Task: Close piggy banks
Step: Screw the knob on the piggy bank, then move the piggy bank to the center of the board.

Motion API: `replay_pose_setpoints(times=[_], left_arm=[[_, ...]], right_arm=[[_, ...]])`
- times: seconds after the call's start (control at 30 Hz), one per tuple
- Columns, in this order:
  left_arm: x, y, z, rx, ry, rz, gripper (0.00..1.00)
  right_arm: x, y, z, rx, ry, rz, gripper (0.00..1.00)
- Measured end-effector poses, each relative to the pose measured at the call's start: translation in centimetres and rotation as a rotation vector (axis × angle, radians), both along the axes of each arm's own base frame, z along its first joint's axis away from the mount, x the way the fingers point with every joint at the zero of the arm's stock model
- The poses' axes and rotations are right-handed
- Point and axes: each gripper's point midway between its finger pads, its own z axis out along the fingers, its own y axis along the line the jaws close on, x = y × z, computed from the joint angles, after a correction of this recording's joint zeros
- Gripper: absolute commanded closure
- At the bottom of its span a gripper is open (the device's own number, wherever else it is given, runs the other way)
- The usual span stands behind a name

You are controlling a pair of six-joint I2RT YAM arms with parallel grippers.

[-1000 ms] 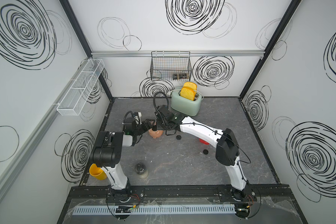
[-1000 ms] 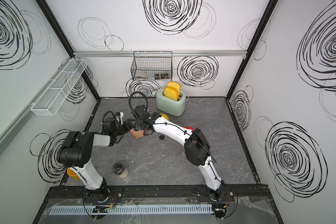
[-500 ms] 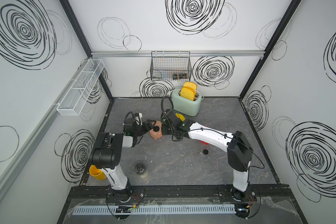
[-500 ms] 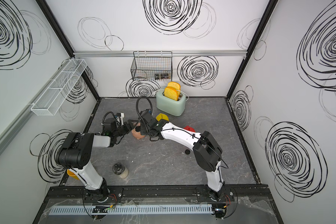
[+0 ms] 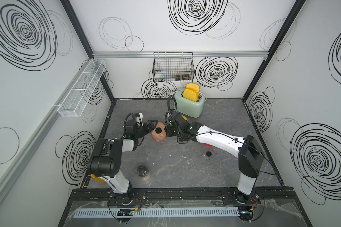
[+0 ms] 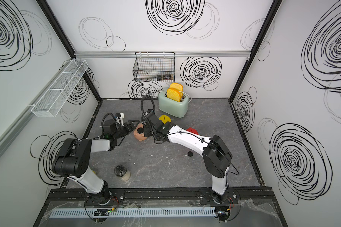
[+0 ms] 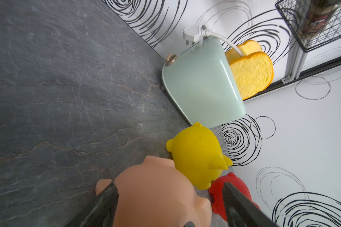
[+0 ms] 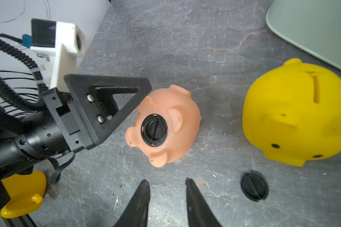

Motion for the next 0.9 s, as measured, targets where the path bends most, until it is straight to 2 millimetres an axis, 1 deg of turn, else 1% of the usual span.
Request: replay_pose_setpoints(times=[0.17,0.27,0.33,0.4,0.5,0.6,0.7,0.8,0.9], left_arm=[[-0.6,0.6,1.8,0.011,-0.050,0.033,0.10],[-1.0,1.1,2.9,0.022,-0.084,0.061,0.06],[-1.4,1.7,3.7,0.039,-0.114,0.090,0.01],[-1.9,2.2,4.3,0.056,-0.138,0.117,0.04],[-2.4,2.8,5.5,0.086,-0.185,0.152,0.04],[-2.8,3.4,6.6,0.109,-0.228,0.183,0.04],[-3.0,3.7,6.9,0.123,-0.248,0.200,0.04],[-3.2,3.9,6.8,0.133,-0.251,0.208,0.04],[-3.3,3.9,6.7,0.136,-0.252,0.209,0.04]], right_arm=[[0.3,-1.3,0.5,-0.028,-0.050,-0.017,0.52],[0.6,-2.4,0.7,-0.040,-0.078,-0.036,0.42],[1.4,-3.5,0.7,-0.039,-0.087,-0.056,0.36],[2.8,-4.8,0.8,-0.034,-0.090,-0.090,0.32],[5.2,-7.2,0.8,-0.033,-0.093,-0.151,0.28],[7.4,-9.6,0.9,-0.026,-0.096,-0.209,0.27],[9.4,-11.6,0.5,-0.029,-0.091,-0.259,0.27],[11.1,-12.2,-0.7,-0.047,-0.078,-0.273,0.27],[12.3,-11.5,-2.1,-0.063,-0.061,-0.258,0.27]])
